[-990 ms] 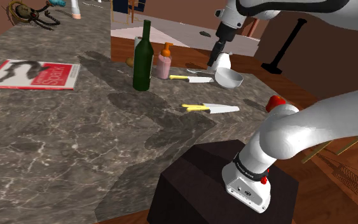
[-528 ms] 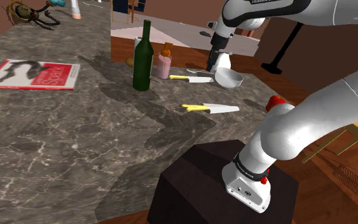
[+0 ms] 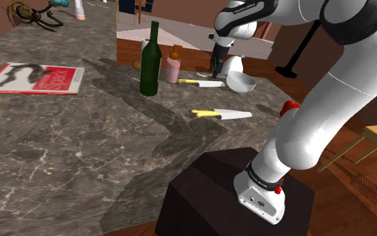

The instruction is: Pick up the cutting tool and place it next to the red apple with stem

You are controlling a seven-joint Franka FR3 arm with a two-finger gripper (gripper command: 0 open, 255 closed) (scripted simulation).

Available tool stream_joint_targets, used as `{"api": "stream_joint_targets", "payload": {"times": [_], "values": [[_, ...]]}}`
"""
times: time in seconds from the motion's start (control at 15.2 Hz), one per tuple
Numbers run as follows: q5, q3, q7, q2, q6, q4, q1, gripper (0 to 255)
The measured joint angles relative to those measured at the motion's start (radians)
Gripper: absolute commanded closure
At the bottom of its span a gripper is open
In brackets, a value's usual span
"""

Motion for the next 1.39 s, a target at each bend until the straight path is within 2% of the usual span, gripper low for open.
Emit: {"api": "stream_joint_targets", "payload": {"times": [0.2, 0.46, 0.92, 1.39], "values": [[0.088, -0.014, -0.164, 0.144, 0.029, 0.074, -0.01, 0], [0.19, 0.007, -0.35, 0.319, 0.034, 0.196, -0.06, 0], [0.241, 0.03, -0.401, 0.392, 0.106, 0.182, -0.083, 0], [0.246, 0.032, -0.404, 0.397, 0.115, 0.178, -0.085, 0]]}}
